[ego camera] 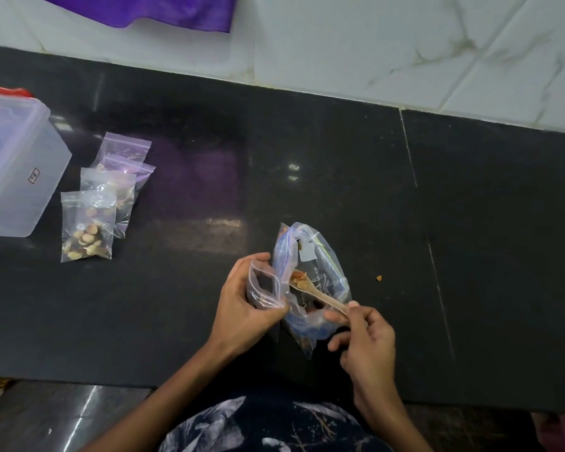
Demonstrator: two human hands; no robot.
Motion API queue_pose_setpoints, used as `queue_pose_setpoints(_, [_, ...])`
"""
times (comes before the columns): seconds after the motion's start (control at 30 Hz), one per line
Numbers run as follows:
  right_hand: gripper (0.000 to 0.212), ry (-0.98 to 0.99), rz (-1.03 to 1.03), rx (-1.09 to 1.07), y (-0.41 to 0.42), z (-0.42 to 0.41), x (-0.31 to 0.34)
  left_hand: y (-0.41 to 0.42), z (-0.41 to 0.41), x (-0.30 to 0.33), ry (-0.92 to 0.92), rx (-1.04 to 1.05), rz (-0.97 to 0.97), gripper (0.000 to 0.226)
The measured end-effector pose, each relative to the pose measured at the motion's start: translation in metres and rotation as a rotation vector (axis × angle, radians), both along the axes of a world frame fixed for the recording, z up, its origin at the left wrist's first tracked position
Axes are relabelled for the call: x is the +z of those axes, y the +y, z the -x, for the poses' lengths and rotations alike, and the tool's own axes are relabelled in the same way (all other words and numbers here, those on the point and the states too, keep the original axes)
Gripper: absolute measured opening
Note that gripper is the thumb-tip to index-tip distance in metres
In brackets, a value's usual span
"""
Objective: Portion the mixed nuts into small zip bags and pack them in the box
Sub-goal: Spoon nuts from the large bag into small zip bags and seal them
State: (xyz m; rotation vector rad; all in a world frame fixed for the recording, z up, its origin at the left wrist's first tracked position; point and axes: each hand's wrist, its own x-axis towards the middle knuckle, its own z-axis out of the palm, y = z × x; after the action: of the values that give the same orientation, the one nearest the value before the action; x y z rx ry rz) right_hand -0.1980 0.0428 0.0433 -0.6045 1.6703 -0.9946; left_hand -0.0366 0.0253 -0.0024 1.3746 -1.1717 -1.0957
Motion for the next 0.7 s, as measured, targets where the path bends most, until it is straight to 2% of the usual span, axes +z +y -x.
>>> queue_pose_setpoints(0.3, [0.024, 0.118, 0.134, -0.044, 0.012, 0.013, -0.003, -0.011, 0.001, 0.007, 0.042, -0.047, 0.027, 0.040])
queue_pose_setpoints(0.5, [0.023, 0.168, 0.211, -0.067, 0.015, 0.020, 0.007, -0.011, -0.002, 0.012, -0.097, 0.016, 0.154, 0.041])
queue_pose_setpoints(0.7, [0.024, 0.158, 0.407, -0.088, 0.018, 0.012, 0.059, -0.015, -0.001, 0.023, -0.231, 0.041, 0.233, 0.035])
